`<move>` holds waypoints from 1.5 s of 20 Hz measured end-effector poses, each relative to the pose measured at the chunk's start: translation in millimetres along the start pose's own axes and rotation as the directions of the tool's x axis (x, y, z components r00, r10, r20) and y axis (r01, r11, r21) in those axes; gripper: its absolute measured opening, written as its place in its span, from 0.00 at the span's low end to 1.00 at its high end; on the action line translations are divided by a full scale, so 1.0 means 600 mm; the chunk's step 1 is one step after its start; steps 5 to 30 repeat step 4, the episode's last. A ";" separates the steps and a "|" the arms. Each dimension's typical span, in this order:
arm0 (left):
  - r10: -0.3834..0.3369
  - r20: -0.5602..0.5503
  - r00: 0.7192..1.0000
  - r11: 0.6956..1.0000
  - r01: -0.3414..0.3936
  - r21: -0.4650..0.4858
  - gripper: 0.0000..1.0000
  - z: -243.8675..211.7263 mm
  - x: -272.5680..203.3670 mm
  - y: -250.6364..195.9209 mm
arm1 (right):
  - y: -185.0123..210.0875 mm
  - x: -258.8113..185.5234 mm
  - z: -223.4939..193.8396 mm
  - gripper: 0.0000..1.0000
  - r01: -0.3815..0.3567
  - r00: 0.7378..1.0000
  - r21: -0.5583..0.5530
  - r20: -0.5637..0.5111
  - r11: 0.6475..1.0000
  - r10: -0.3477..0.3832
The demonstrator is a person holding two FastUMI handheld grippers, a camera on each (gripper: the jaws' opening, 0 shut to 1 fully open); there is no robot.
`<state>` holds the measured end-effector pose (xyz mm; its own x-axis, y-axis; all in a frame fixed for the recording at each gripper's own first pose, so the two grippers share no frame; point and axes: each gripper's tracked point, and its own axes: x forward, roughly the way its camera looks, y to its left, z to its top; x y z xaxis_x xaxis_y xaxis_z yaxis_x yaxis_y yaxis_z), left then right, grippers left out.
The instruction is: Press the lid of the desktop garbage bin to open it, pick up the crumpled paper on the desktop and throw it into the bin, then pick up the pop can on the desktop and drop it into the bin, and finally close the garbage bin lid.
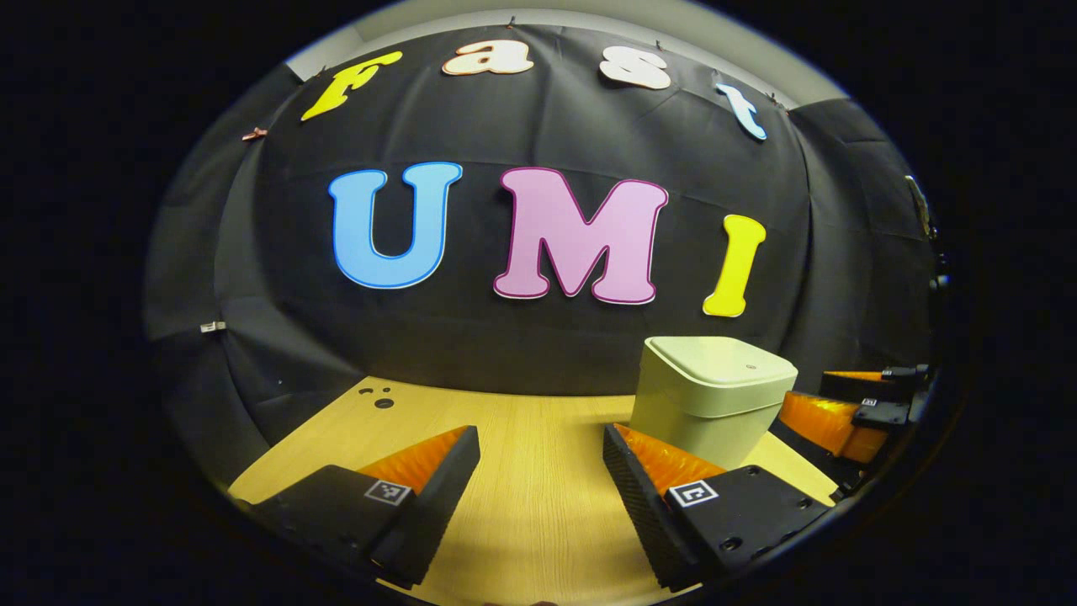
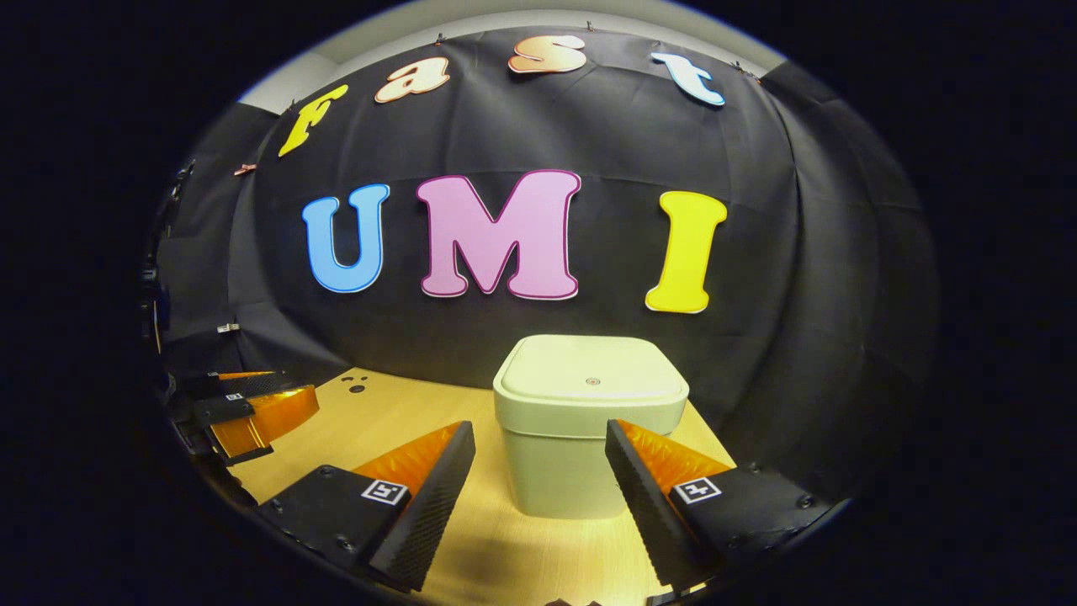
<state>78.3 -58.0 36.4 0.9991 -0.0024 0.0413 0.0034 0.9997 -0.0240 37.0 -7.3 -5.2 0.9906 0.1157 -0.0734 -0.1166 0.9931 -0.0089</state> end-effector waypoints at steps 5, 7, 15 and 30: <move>-0.024 -0.016 1.000 1.000 0.024 0.020 0.96 -0.015 -0.005 0.016 | 0.012 -0.010 -0.002 0.98 0.027 1.000 0.018 0.014 0.999 -0.028; -0.024 -0.016 1.000 1.000 0.024 0.020 0.96 -0.015 -0.005 0.016 | 0.012 -0.010 -0.002 0.98 0.027 1.000 0.018 0.014 0.999 -0.028; -0.024 -0.016 1.000 1.000 0.024 0.020 0.96 -0.015 -0.005 0.016 | 0.012 -0.010 -0.002 0.98 0.027 1.000 0.018 0.014 0.999 -0.028; -0.024 -0.016 1.000 1.000 0.024 0.020 0.96 -0.015 -0.005 0.016 | 0.012 -0.010 -0.002 0.98 0.027 1.000 0.018 0.014 0.999 -0.028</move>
